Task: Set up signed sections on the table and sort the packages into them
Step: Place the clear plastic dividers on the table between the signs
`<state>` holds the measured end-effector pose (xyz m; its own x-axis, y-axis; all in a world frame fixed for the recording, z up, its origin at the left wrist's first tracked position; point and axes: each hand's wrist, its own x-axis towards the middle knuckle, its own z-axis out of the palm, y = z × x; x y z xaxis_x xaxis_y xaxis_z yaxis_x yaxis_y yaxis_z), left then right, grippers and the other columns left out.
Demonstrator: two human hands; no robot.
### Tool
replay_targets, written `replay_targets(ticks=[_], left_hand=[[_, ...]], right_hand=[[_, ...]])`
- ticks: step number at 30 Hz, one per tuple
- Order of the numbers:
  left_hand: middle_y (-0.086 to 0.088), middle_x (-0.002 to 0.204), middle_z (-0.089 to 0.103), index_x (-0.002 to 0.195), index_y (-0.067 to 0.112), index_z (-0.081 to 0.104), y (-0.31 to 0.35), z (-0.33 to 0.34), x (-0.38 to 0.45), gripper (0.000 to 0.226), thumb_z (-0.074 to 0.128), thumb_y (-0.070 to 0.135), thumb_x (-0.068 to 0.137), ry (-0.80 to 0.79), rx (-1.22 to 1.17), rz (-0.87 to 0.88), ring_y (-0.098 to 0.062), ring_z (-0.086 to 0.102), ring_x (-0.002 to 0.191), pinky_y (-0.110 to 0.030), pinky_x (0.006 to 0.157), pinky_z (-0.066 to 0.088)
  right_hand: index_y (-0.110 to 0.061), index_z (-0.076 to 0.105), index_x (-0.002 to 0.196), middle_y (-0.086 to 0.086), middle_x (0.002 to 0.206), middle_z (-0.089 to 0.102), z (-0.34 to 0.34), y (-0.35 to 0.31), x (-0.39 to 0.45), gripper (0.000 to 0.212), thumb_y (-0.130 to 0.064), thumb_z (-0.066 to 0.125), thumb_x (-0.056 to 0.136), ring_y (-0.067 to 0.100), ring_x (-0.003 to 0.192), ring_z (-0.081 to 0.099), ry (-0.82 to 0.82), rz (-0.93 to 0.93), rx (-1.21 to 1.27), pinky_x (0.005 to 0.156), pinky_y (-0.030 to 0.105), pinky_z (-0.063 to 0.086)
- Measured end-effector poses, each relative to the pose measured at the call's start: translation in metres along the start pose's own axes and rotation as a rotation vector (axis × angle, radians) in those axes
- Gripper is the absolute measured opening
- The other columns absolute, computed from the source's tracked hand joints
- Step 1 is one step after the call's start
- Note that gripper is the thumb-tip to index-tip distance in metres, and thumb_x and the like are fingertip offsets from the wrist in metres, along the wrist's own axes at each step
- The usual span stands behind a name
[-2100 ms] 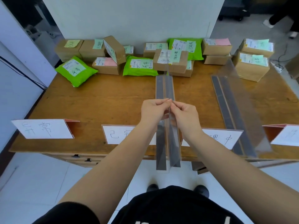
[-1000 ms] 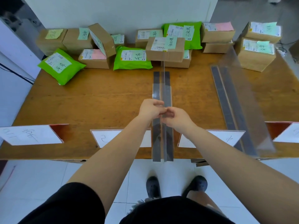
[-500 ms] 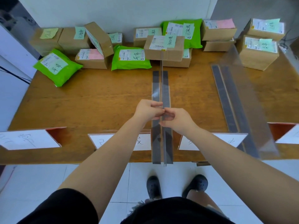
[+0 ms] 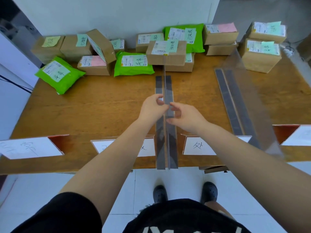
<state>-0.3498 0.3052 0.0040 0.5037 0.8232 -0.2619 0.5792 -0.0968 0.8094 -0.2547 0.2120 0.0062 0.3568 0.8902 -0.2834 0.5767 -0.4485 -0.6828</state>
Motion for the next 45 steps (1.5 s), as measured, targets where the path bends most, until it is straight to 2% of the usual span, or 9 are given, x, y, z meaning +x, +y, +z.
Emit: replay_targets(ticks=[5,9,12,22,27,30,33,39,45], left_hand=[[-0.002,0.130,0.054,0.137,0.021,0.041,0.033,0.000,-0.003,0.052,0.058,0.027,0.088,0.055,0.382,0.301,-0.020,0.051,0.118,-0.034,0.094,0.044],[-0.005,0.137,0.048,0.140,0.021,0.036,0.069,0.023,-0.010,0.054,0.052,0.033,0.090,0.075,0.716,0.434,-0.027,0.044,0.125,-0.043,0.096,0.044],[-0.005,0.141,0.045,0.141,0.020,0.034,0.089,0.058,-0.019,0.057,0.053,0.034,0.089,0.064,0.878,0.504,-0.028,0.042,0.127,-0.043,0.098,0.039],[-0.004,0.141,0.045,0.139,0.019,0.036,0.132,0.168,-0.043,0.057,0.055,0.031,0.087,0.074,0.935,0.523,-0.027,0.039,0.130,-0.043,0.105,0.032],[-0.005,0.142,0.044,0.140,0.018,0.035,0.140,0.207,-0.055,0.055,0.051,0.028,0.088,0.025,0.811,0.409,-0.028,0.039,0.129,-0.043,0.102,0.035],[-0.005,0.144,0.042,0.141,0.018,0.034,0.140,0.225,-0.060,0.056,0.052,0.029,0.089,-0.030,0.633,0.301,-0.026,0.040,0.129,-0.041,0.101,0.037],[-0.004,0.145,0.041,0.142,0.019,0.034,0.140,0.239,-0.059,0.055,0.052,0.027,0.091,-0.050,0.362,0.178,-0.022,0.042,0.129,-0.033,0.100,0.038],[-0.005,0.141,0.045,0.141,0.016,0.036,0.142,0.261,-0.044,0.049,0.048,0.025,0.094,-0.110,-0.088,-0.065,-0.019,0.045,0.126,-0.021,0.089,0.034],[-0.005,0.142,0.045,0.141,0.020,0.035,0.140,0.275,-0.025,0.048,0.046,0.029,0.095,-0.197,-0.390,-0.247,-0.017,0.045,0.127,-0.031,0.105,0.036]], right_hand=[[-0.027,0.036,0.140,0.000,0.138,0.050,-0.041,0.006,-0.009,0.053,-0.034,0.054,0.090,0.024,0.122,0.050,0.179,-0.136,-0.585,0.091,0.040,0.047],[-0.020,0.043,0.131,0.004,0.126,0.055,-0.079,0.029,-0.028,0.044,-0.031,0.052,0.089,0.026,0.117,0.050,0.227,-0.146,-0.798,0.089,0.039,0.042],[-0.019,0.040,0.132,0.004,0.132,0.048,-0.106,0.058,-0.044,0.046,-0.031,0.051,0.089,0.026,0.125,0.040,0.231,-0.099,-0.908,0.101,0.042,0.031],[-0.018,0.026,0.143,0.007,0.150,0.029,-0.170,0.147,-0.081,0.058,-0.031,0.049,0.092,0.028,0.139,0.022,0.182,-0.076,-1.047,0.109,0.045,0.023],[-0.016,0.034,0.139,0.004,0.139,0.045,-0.181,0.180,-0.087,0.049,-0.031,0.045,0.093,0.024,0.127,0.041,0.172,-0.149,-0.818,0.099,0.039,0.037],[-0.017,0.036,0.138,0.006,0.134,0.051,-0.182,0.197,-0.088,0.048,-0.033,0.046,0.094,0.026,0.116,0.052,0.120,-0.065,-0.490,0.088,0.038,0.047],[-0.012,0.034,0.141,0.010,0.134,0.052,-0.179,0.212,-0.082,0.055,-0.032,0.052,0.092,0.026,0.115,0.054,0.017,0.045,-0.113,0.085,0.032,0.045],[-0.011,0.033,0.142,0.007,0.141,0.046,-0.167,0.228,-0.064,0.059,-0.024,0.057,0.090,0.021,0.126,0.047,-0.052,0.192,0.434,0.105,0.042,0.039],[-0.016,0.026,0.146,0.001,0.144,0.042,-0.162,0.235,-0.047,0.058,-0.019,0.050,0.093,0.011,0.124,0.044,-0.025,0.197,0.673,0.104,0.029,0.038]])
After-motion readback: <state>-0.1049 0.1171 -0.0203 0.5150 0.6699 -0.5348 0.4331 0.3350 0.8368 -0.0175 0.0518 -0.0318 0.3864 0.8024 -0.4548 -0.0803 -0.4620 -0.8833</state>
